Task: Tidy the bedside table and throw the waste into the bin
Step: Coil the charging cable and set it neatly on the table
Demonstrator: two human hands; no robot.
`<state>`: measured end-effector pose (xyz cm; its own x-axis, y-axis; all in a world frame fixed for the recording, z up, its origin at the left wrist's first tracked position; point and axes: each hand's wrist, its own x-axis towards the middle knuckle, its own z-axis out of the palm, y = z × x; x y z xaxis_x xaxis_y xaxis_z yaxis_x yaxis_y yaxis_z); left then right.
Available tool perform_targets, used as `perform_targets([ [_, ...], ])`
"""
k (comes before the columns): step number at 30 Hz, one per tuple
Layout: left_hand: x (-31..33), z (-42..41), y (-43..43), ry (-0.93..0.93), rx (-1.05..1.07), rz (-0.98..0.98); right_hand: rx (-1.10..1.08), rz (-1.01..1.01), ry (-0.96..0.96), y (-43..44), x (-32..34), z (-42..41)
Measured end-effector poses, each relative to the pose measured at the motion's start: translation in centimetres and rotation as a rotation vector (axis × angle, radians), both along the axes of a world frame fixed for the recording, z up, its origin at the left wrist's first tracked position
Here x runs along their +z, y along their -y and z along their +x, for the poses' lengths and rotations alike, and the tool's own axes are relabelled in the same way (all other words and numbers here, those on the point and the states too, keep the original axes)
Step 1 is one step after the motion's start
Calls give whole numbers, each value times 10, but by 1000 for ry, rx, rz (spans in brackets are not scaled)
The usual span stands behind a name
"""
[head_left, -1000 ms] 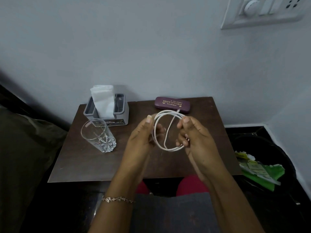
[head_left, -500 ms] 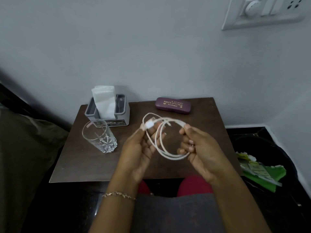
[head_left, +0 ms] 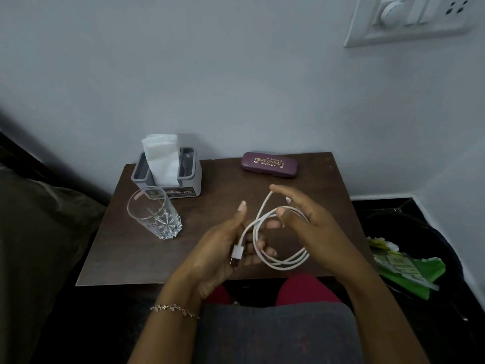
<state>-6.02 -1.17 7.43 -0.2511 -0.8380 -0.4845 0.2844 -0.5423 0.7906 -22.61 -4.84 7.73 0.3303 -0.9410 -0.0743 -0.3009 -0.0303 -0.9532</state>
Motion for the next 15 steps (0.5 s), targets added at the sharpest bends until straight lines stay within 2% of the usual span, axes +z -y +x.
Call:
perform_targets([
  [4,3,-12,-3,151,-49,-162,61,58,6,-2,-5,1],
  [7,6,-13,-1,239,-58,-228,66,-47,-67,-4,-6,3],
  [9,7,-12,2,269,-8,-251,57,-169,-210,-5,-8,6],
  [12,6,-9,4,269,35,-255,-20,-444,-588,-6,-7,10],
  [13,5,-7,5,261,43,-250,-58,-516,-660,-7,-5,12],
  [15,2,-3,6,245,62,-259,-98,-538,-662,-7,-3,13],
])
